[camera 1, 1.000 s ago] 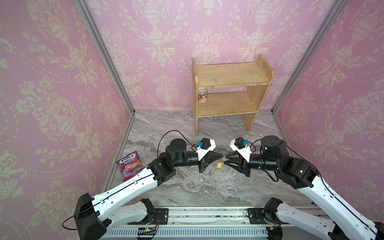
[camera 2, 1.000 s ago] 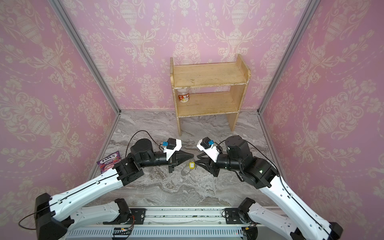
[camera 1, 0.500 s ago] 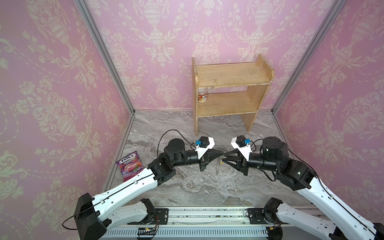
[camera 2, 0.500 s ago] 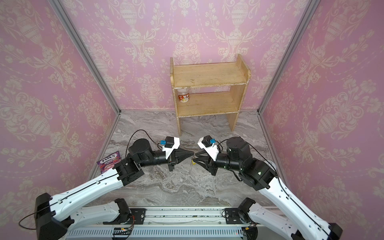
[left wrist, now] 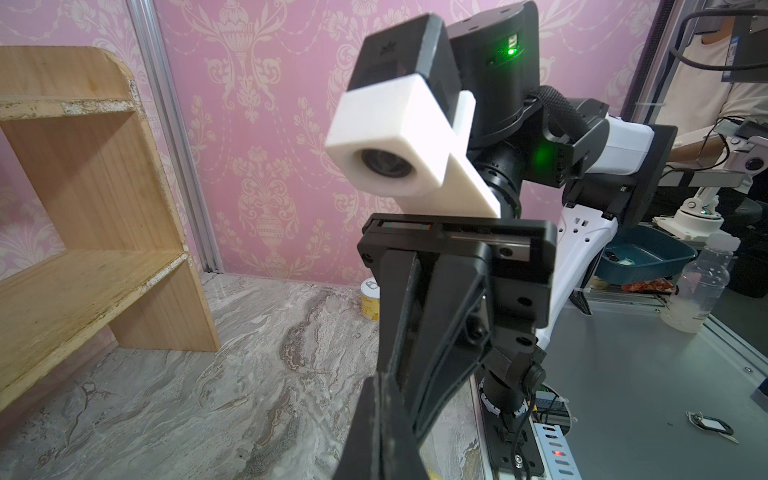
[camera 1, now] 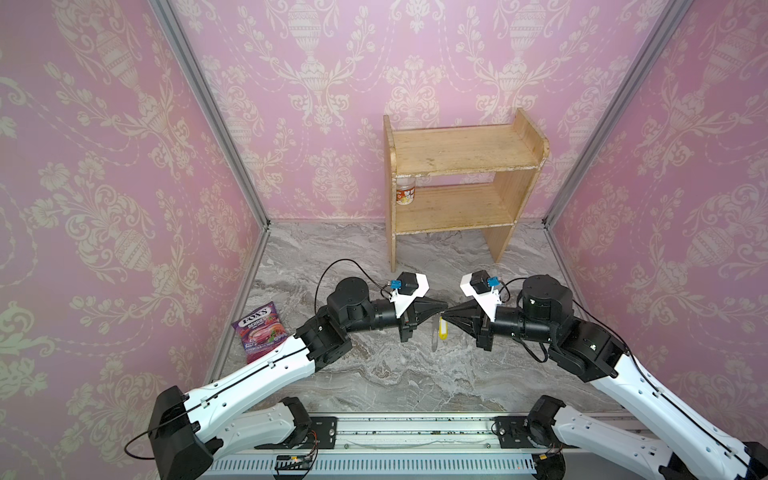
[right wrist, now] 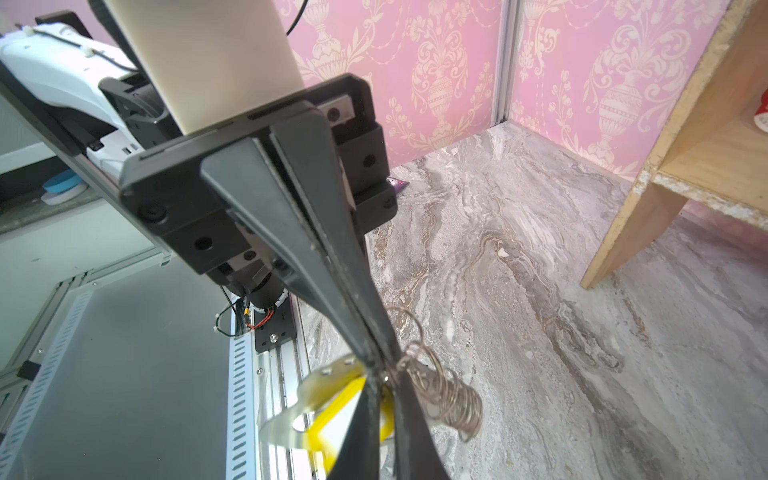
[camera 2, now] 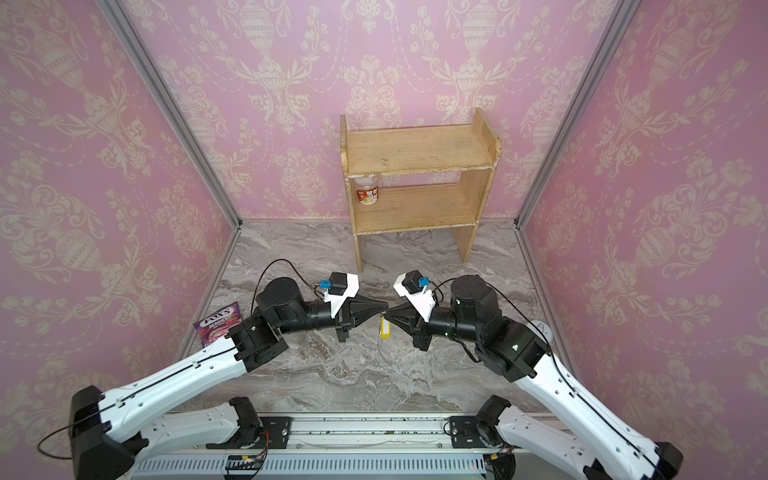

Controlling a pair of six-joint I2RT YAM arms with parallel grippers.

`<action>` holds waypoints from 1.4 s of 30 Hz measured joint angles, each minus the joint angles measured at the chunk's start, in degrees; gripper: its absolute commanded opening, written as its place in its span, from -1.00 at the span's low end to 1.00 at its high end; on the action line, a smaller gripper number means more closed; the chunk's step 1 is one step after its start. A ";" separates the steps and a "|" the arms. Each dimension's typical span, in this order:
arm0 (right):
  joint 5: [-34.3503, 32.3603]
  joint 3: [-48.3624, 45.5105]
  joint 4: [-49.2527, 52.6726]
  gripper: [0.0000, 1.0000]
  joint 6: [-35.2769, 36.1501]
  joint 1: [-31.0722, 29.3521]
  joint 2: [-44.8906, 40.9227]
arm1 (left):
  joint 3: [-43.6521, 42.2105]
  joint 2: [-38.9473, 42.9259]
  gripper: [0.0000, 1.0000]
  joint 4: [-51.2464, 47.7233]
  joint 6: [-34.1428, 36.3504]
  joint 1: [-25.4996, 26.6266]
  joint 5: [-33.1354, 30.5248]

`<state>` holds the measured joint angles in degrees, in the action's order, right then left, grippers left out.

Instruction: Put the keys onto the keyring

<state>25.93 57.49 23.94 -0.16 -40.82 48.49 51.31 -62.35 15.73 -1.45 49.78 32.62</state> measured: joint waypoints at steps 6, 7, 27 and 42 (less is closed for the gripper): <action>-0.92 -0.15 -0.09 -1.00 -0.07 -0.31 -0.15 | 0.00 0.00 -1.00 0.59 -0.37 0.00 -0.44; -0.90 -0.15 -0.11 -1.00 -0.09 -0.50 -0.15 | 0.00 0.00 -1.00 0.83 -0.61 0.00 -0.44; -2.10 -4.22 -9.22 -1.00 -3.19 -4.04 -0.33 | -5.16 -1.62 -1.00 14.36 -6.88 -0.02 -1.92; -5.40 -4.90 -9.64 -1.00 -3.93 -5.16 -0.81 | -6.80 -2.14 -1.00 20.06 -8.96 -0.04 -3.21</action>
<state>20.53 52.60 14.31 -4.10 -45.98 47.68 44.51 -64.49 35.79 -10.41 49.74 29.41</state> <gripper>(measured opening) 0.037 0.042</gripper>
